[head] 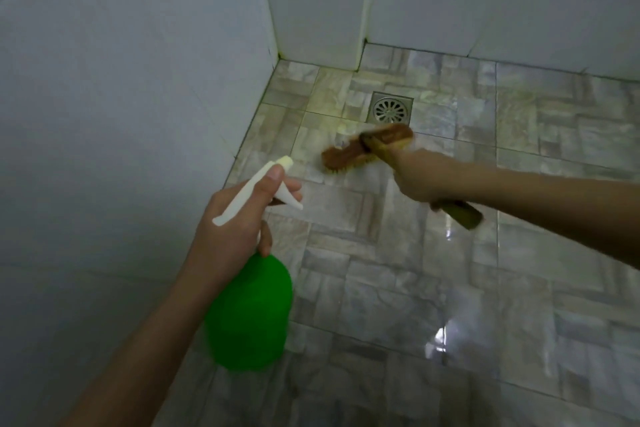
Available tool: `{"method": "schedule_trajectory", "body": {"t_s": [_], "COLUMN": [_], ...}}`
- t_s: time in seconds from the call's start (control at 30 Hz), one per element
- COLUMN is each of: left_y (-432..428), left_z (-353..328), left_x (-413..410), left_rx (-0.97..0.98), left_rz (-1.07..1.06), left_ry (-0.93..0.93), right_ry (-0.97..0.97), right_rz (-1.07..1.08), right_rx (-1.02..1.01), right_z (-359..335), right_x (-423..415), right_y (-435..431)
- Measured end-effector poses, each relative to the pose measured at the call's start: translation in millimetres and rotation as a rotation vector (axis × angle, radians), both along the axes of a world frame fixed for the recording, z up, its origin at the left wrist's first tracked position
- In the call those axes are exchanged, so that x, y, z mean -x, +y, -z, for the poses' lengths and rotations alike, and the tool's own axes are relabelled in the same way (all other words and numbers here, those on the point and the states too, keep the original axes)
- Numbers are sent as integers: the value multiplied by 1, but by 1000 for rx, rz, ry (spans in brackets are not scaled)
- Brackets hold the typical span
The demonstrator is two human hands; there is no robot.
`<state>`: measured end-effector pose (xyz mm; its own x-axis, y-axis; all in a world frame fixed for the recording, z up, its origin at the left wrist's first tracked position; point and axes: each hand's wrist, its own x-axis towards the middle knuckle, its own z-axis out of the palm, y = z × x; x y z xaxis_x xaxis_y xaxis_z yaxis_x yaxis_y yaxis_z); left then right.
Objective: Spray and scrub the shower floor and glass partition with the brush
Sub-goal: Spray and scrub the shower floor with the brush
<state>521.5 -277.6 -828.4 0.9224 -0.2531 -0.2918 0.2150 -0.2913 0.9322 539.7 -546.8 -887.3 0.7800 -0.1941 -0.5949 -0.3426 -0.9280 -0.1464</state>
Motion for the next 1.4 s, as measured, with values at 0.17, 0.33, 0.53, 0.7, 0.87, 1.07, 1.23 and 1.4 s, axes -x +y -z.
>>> {"method": "schedule_trajectory", "body": {"t_s": [0.17,0.33,0.53,0.7,0.87,1.07,1.23,1.4], "left_y": [21,31,35,36,38,49,54,60], "left_z": [-3,-8,-9,-8,-3,-3,6,11], "left_x": [-19,-33,-42,-49,-53,-58,-61,-65], "left_rx": [84,93,92,86,89,168,136,155], "left_rz": [18,59,46,71,60,38,44,-6], "left_ry": [17,14,-5,-8,-52,-8,-15,-3], "right_ry": [-164,-110,-238,-201,-192,-255,-152,-273], "right_rz": [278,404,472,477,525,525,474,500], "right_rx": [-70,-116,-126,-208,-222,-119,-139,-174], "right_z": [10,10,10,8,9,15,9,19], "right_x": [14,46,-37,41,-25,32,73,-35], "right_y": [58,116,81,152,116,157,198,129]}}
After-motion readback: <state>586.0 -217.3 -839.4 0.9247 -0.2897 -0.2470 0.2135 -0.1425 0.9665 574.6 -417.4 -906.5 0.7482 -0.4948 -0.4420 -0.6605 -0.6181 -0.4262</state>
